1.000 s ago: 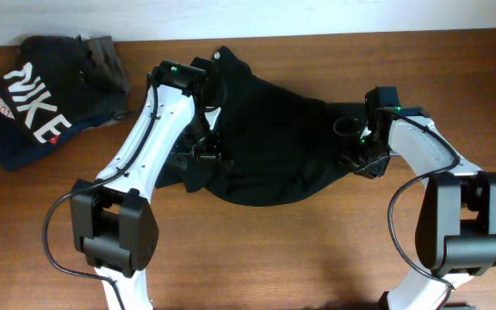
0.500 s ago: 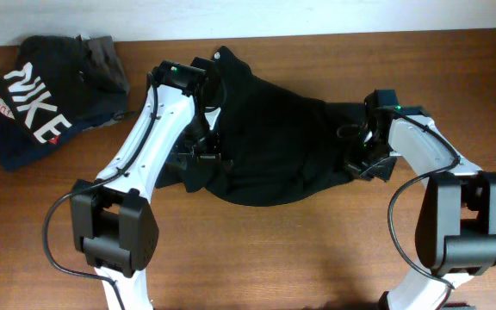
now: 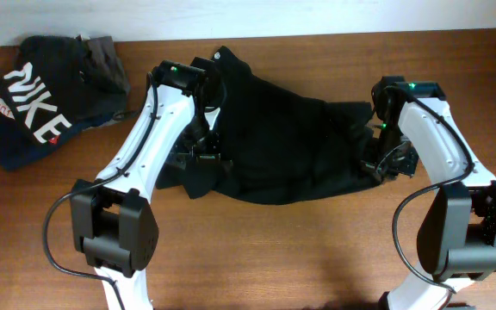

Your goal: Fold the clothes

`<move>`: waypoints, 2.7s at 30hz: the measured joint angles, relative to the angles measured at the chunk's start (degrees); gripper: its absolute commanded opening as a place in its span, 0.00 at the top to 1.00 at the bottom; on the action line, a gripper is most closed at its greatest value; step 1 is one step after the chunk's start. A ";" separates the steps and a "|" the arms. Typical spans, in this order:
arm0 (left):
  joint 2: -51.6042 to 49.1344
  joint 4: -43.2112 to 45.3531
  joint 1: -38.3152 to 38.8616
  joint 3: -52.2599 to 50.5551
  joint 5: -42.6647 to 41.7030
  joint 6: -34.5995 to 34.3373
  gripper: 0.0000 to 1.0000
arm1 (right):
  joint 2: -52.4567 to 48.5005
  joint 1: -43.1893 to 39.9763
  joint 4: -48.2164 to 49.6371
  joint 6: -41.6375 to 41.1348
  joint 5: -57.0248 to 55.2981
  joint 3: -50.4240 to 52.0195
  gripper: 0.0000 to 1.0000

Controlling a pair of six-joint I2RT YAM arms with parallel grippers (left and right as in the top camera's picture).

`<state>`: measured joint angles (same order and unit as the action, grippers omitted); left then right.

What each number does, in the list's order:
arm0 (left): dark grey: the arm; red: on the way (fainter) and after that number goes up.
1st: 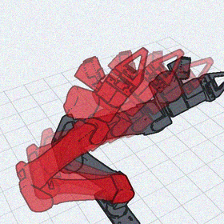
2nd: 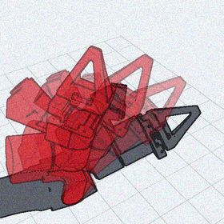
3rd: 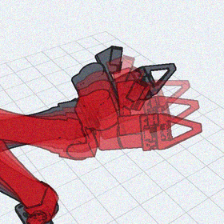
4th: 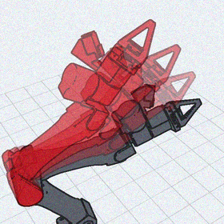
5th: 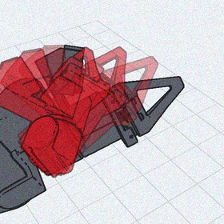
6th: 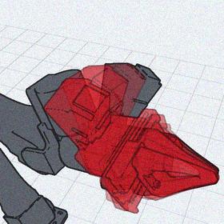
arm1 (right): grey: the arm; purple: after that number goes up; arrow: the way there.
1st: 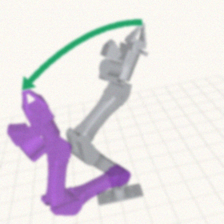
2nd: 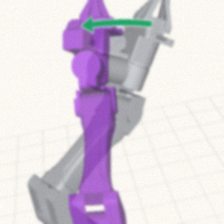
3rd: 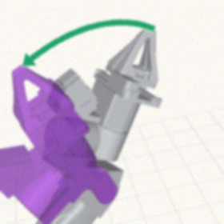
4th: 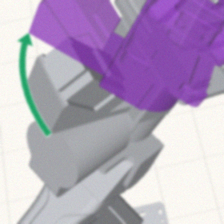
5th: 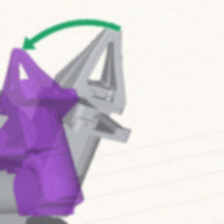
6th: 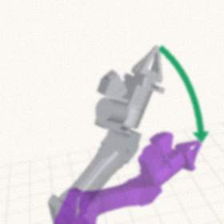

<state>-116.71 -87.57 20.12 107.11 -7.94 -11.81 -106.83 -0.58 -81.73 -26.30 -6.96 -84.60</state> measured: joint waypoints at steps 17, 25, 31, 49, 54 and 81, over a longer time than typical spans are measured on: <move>0.00 0.33 0.00 0.00 0.00 0.00 0.01 | 0.02 -0.02 -4.33 2.43 -5.11 -0.04 0.05; 0.00 0.44 0.00 0.00 0.02 0.00 0.01 | 0.04 -0.02 10.49 18.21 9.64 0.79 0.15; 0.00 0.44 0.00 0.00 0.02 0.00 0.01 | 0.04 -0.02 17.25 22.88 13.92 8.48 0.11; 0.00 0.46 0.00 0.00 0.02 0.00 0.01 | 0.04 -0.02 25.38 23.93 20.63 17.25 0.69; 0.00 0.44 0.00 0.00 0.07 0.00 0.01 | 0.04 -0.02 25.42 23.80 21.09 17.29 0.34; 0.00 0.44 0.00 0.00 0.44 0.00 0.01 | 0.17 -0.02 30.01 25.00 14.99 20.55 0.40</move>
<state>-116.71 -87.13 20.12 107.11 -7.51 -11.81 -106.65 -0.60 -51.72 -1.30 8.03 -64.05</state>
